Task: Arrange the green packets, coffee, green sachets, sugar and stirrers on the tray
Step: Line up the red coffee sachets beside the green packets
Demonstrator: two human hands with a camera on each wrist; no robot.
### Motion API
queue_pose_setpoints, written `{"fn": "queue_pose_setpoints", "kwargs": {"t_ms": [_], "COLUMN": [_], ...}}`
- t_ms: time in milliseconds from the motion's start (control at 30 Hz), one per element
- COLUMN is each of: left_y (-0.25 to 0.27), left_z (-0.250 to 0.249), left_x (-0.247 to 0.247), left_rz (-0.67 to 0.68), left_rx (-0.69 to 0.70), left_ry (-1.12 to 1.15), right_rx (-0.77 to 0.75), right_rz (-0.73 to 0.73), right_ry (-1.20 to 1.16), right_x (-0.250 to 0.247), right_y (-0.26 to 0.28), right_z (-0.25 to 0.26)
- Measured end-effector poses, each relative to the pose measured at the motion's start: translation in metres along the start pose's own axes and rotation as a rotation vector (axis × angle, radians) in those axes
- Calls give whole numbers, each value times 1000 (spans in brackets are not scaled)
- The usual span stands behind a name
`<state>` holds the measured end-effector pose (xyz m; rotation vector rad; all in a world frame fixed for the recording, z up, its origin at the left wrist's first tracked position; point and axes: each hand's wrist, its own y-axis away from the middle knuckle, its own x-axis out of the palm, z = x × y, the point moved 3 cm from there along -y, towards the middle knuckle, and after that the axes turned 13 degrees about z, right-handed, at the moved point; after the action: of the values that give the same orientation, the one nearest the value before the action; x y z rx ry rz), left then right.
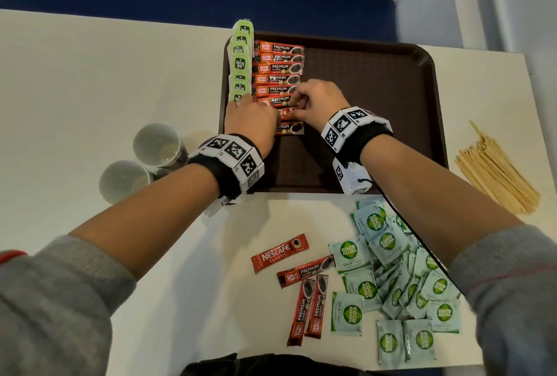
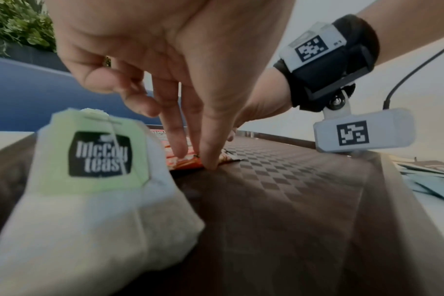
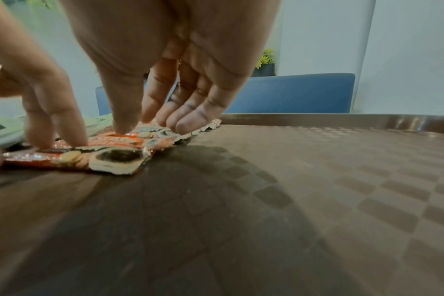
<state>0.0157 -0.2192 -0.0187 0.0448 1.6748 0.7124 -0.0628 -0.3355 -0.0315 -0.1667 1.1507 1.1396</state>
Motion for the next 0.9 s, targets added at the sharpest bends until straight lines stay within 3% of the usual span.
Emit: {"fn": "queue_pose_setpoints", "kwargs": {"t_ms": [133, 600, 900], "left_y": [-5, -17, -12], "left_z": [3, 6, 7], "left_x": [1, 2, -1], "left_rz": [-16, -22, -27], "left_rx": [-17, -76, -78], "left_ry": [-19, -41, -18], "right_rx": [-2, 31, 37], "right_rz": [42, -24, 12], "right_ry": [96, 13, 40], "right_x": [2, 4, 4], "right_y": [-2, 3, 4], "right_z": [0, -7, -11]}}
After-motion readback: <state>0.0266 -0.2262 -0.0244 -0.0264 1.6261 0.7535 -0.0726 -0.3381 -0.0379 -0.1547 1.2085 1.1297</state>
